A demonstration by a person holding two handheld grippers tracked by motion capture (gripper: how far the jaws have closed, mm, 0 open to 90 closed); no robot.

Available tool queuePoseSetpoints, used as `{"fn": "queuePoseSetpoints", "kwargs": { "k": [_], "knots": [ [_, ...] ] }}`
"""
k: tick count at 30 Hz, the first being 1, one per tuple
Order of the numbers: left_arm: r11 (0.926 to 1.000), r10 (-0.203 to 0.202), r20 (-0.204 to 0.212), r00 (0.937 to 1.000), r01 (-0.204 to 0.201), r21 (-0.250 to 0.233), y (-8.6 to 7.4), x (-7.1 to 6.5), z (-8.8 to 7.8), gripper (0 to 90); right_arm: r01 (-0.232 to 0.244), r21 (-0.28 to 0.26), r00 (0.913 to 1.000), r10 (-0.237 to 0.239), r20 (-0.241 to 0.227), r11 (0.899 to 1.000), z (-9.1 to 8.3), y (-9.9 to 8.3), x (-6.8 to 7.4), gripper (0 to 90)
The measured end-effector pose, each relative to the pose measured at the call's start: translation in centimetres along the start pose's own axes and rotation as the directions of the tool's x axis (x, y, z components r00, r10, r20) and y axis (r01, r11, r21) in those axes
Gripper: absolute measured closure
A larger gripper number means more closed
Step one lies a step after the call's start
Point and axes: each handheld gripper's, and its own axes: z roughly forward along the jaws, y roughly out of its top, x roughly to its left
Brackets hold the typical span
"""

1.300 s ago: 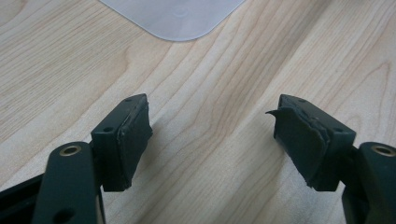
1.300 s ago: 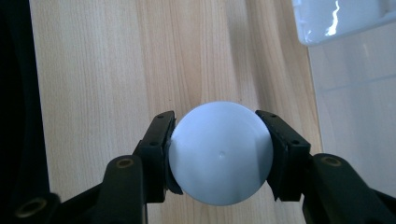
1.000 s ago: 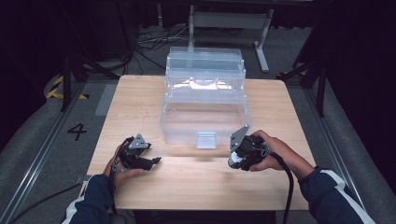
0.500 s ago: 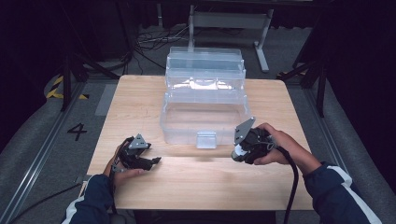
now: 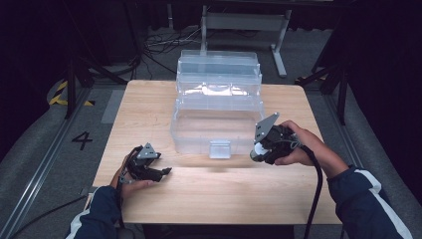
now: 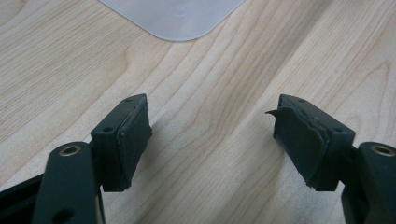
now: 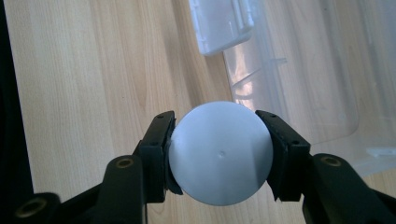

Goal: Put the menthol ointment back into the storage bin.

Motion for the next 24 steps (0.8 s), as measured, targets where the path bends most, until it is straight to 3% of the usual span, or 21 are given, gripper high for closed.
{"fn": "queuePoseSetpoints", "kwargs": {
  "k": [15, 24],
  "knots": [
    [1.0000, 0.000, 0.000, 1.0000, 0.000, 0.000, 0.0, 0.0, 0.0, 27.4, -0.048, -0.010, 0.9969, 0.048, 0.062, 0.999, -1.5, 0.5, -3.1, 50.7],
    [1.0000, -0.002, 0.000, 1.0000, 0.002, 0.000, 0.0, 0.0, 0.0, 27.4, -0.088, -0.005, 0.9928, 0.088, 0.082, 0.996, -1.5, 0.5, -5.4, 50.8]
  ]
}}
